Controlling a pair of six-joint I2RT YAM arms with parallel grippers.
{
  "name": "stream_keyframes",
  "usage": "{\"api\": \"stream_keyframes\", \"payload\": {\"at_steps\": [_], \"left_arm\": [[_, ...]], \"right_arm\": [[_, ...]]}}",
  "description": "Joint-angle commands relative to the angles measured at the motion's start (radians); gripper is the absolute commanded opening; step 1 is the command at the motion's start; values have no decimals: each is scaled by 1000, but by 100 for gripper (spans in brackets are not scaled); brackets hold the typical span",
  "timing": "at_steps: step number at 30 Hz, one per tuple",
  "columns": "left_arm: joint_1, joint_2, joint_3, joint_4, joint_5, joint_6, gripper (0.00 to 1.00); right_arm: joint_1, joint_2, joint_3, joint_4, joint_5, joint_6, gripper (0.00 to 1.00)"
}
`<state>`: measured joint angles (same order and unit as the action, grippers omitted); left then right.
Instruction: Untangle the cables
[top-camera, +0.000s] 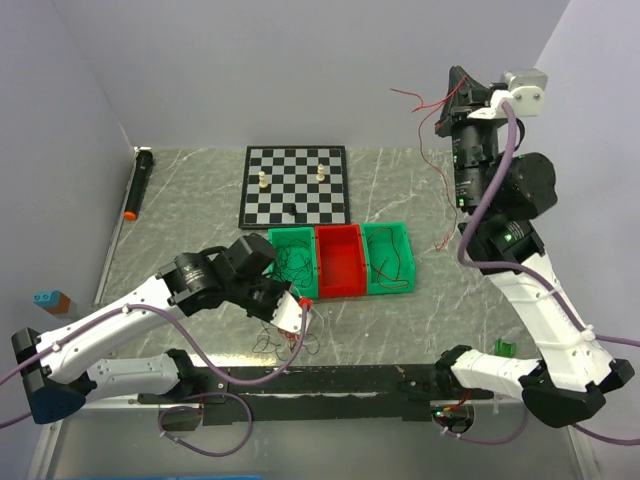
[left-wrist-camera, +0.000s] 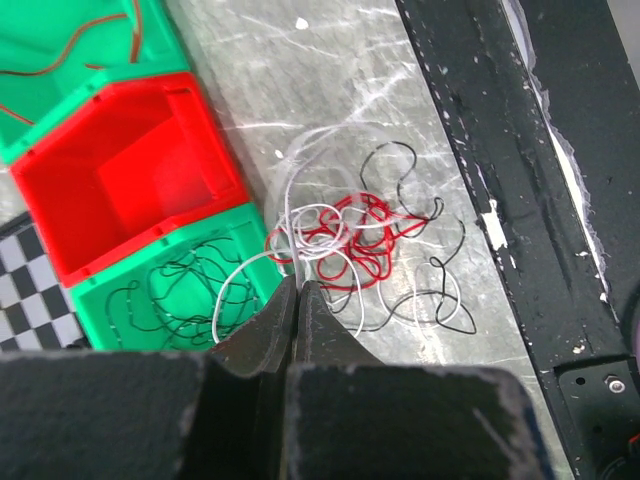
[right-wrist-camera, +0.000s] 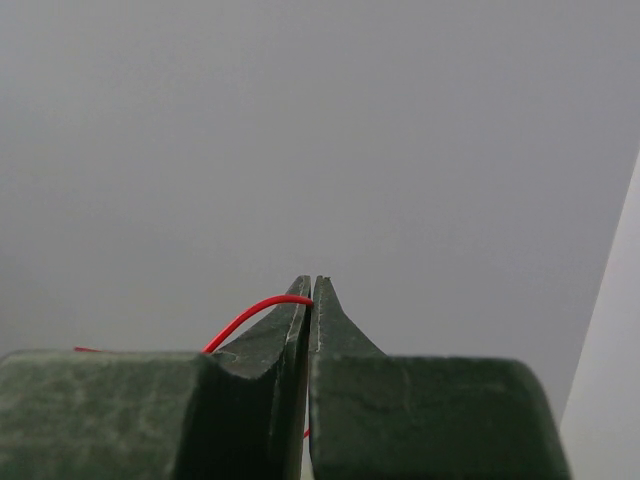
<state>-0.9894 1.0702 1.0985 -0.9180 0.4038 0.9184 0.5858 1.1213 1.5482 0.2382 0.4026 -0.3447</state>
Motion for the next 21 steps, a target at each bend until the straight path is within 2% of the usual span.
{"api": "stream_keyframes", "payload": {"at_steps": [1,21], "left_arm": [[1,-24,63,-27,23,7,1],[0,-13,195,-91,-71,96,1]], "right_arm": [[-70,-9,-34,-20,-45,160,0],[-139,-23,-137,-42,-88,269,0]]}}
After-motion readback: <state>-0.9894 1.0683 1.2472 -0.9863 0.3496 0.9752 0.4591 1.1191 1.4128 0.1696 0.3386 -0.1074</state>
